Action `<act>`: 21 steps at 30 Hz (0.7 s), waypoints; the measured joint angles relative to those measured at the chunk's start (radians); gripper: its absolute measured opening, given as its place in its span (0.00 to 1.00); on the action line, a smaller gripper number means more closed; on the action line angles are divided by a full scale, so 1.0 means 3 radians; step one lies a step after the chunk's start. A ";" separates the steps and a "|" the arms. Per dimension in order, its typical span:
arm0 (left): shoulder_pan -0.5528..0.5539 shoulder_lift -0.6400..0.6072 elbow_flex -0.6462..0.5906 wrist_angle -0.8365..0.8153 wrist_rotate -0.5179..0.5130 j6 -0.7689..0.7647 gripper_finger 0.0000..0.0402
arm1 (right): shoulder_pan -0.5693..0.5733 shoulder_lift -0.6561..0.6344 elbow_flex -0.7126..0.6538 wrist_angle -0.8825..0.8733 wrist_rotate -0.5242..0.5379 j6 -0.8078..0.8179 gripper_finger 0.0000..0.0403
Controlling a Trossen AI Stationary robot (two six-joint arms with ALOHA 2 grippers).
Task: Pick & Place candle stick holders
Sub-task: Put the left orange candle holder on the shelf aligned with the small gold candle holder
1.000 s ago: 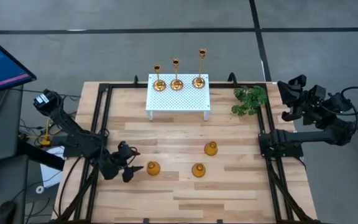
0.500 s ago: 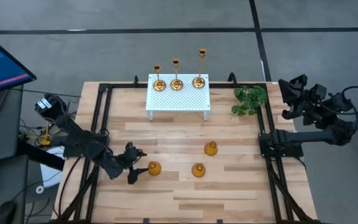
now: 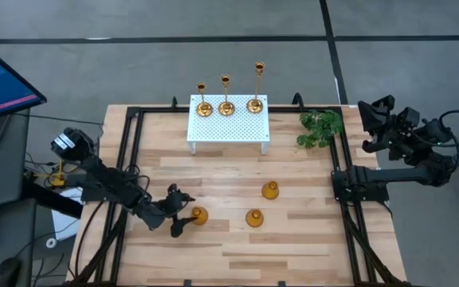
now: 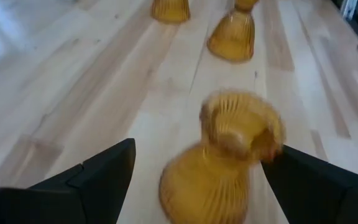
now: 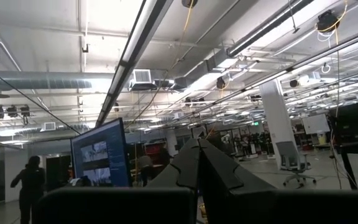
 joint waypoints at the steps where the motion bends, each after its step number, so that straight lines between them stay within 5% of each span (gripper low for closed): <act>1: 0.0032 0.0013 0.0001 0.0090 0.0001 0.0068 0.85 | 0.0001 0.0000 0.0000 0.0001 0.0000 0.0000 0.00; 21: 0.0348 0.0056 0.0004 0.0304 0.0398 0.0461 0.57 | 0.0000 0.0000 0.0000 0.0020 0.0023 0.0000 0.00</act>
